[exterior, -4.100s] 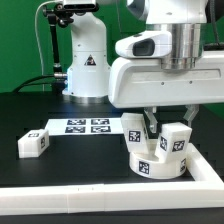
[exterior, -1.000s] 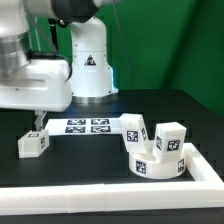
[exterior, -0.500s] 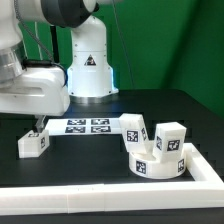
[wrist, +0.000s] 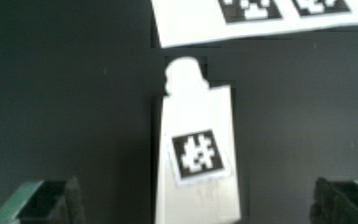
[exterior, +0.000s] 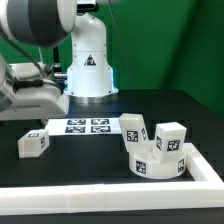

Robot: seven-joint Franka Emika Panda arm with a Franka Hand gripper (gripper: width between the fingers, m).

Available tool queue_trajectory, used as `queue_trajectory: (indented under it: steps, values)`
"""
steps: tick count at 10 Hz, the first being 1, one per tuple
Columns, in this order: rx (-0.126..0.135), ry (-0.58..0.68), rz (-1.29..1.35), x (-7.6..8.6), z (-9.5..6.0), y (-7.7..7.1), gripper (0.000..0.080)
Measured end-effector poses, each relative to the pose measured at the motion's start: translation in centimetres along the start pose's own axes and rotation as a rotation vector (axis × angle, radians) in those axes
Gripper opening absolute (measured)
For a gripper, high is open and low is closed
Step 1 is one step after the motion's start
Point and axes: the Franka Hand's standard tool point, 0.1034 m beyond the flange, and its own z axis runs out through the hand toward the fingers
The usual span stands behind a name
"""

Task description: Assemble stool

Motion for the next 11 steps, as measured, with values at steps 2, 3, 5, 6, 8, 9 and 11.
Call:
queue_trajectory:
  steps: [2, 3, 5, 6, 8, 9, 11]
  values:
    - [-0.009, 0.029, -0.018, 0.6, -0.2, -0.3, 0.0649]
    - [-0.009, 0.021, -0.025, 0.9, 0.2, -0.7, 0.0649]
    - [-0.011, 0.019, -0.029, 1.2, 0.4, -0.9, 0.0649]
    - [-0.009, 0.014, -0.026, 1.1, 0.5, -0.8, 0.0649]
    - [-0.007, 0.0, -0.023, 1.0, 0.9, -0.7, 0.0649]
    - [-0.006, -0.04, -0.019, 0.7, 1.4, -0.5, 0.0649]
    - [-0.022, -0.049, -0.016, 1.3, 1.7, -0.7, 0.0649]
